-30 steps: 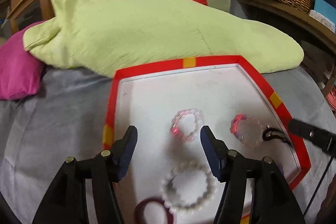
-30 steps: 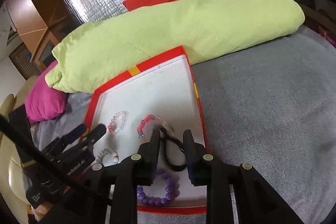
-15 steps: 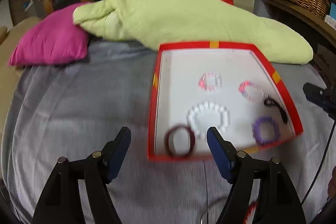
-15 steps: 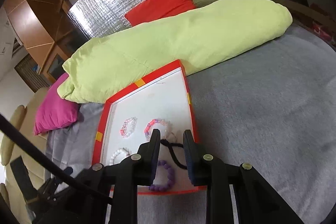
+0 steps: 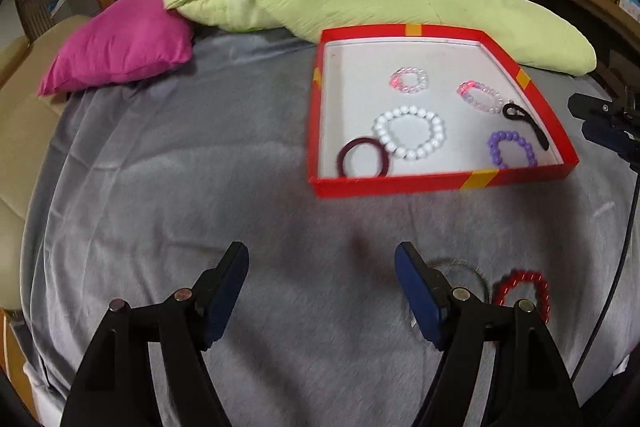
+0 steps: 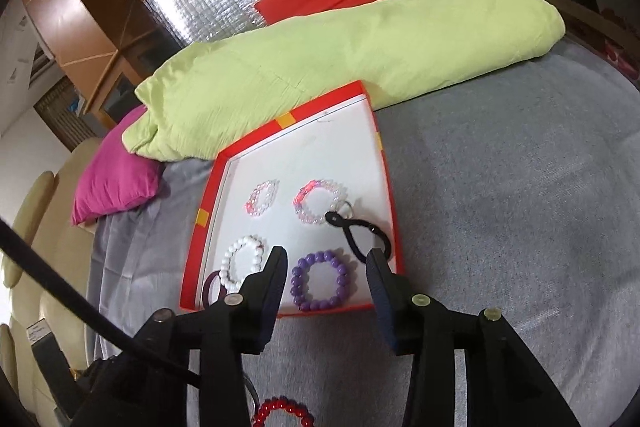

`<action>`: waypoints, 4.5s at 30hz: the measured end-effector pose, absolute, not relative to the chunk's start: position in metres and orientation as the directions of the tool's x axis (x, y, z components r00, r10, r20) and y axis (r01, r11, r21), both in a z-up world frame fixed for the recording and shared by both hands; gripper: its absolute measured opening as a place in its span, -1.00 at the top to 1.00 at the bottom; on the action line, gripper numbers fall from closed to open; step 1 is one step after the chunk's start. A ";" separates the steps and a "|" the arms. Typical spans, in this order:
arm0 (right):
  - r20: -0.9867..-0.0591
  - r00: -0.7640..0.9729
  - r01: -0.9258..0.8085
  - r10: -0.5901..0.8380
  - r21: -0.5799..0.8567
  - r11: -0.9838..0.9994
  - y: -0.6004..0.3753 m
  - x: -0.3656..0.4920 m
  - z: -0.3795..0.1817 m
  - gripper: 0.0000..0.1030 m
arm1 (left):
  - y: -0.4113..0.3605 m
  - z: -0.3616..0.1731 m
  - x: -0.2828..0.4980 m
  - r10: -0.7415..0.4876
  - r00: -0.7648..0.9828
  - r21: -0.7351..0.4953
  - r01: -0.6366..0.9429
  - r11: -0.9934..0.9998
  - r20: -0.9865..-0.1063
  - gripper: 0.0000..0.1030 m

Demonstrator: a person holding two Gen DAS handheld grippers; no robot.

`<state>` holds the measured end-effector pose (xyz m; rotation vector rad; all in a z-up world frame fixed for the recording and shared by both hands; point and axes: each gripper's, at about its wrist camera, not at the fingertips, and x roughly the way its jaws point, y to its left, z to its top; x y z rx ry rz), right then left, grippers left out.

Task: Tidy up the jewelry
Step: 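Move both open tools back to the silver bangle and red bead bracelet, then grasp the silver bangle with the left tool while the right tool grasps the red bead bracelet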

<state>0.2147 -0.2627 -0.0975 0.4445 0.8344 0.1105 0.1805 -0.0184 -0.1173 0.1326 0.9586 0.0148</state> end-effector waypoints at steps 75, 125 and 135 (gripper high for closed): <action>-0.865 0.464 0.021 0.193 0.229 0.973 -0.241 0.171 -0.153 0.76 | -0.053 -0.136 0.164 -0.086 0.540 0.109 0.320 0.941 -0.838 -0.49; -0.867 0.460 0.053 0.189 0.240 0.969 -0.244 0.173 -0.154 0.63 | -0.030 -0.169 0.174 -0.142 0.464 -0.001 0.292 0.956 -0.874 -0.78; -0.842 0.470 -0.020 0.264 0.288 0.957 -0.239 0.169 -0.147 0.10 | -0.026 -0.171 0.173 -0.135 0.431 -0.020 0.262 0.965 -0.892 -0.92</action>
